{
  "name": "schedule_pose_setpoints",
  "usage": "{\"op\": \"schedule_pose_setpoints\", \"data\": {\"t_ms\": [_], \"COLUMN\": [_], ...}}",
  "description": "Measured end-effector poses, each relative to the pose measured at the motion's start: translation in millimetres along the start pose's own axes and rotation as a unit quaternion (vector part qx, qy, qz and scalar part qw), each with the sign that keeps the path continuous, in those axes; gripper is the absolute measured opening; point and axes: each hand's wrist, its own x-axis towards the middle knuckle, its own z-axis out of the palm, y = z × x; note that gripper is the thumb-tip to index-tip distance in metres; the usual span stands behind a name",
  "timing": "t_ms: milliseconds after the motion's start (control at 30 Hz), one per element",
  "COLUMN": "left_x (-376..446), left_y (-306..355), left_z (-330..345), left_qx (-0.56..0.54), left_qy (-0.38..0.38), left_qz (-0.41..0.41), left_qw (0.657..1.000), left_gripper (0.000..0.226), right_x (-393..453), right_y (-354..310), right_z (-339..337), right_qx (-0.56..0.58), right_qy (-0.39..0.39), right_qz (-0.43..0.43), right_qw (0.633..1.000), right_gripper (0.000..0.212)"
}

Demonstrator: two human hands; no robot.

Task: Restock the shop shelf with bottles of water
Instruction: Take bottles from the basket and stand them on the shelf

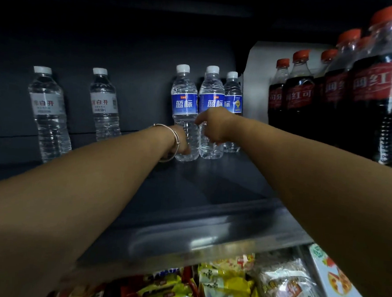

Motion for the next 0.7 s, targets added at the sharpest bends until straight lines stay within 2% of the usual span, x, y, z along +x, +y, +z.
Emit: {"op": "schedule_pose_setpoints", "data": {"t_ms": [167,233,400,567,700], "left_x": [-38,-63,-135,-231,-299], "left_y": [1,5,17,26,29], "left_z": [-14,-23,-27,20,90], "left_qx": [0.0,-0.025,-0.047,-0.096,-0.132], "left_qy": [0.025,0.072,0.174,0.259,0.223], "left_qz": [0.053,0.073,0.149,0.197,0.214], "left_qw": [0.998,0.994,0.972,0.941,0.942], "left_gripper": [0.034,0.03,0.035,0.043,0.045], "right_x": [-44,-72,-154,-252,-329], "right_y": [-5,-10,-28,-40,-38], "right_z": [-16,-25,-30,2,59], "right_qx": [-0.121,-0.144,-0.216,-0.246,-0.219], "right_qy": [0.024,0.045,0.134,0.176,0.16], "right_qz": [-0.043,-0.033,-0.018,0.003,0.009], "right_qw": [0.991,0.988,0.967,0.953,0.963], "right_gripper": [0.054,0.054,0.048,0.038,0.032]}}
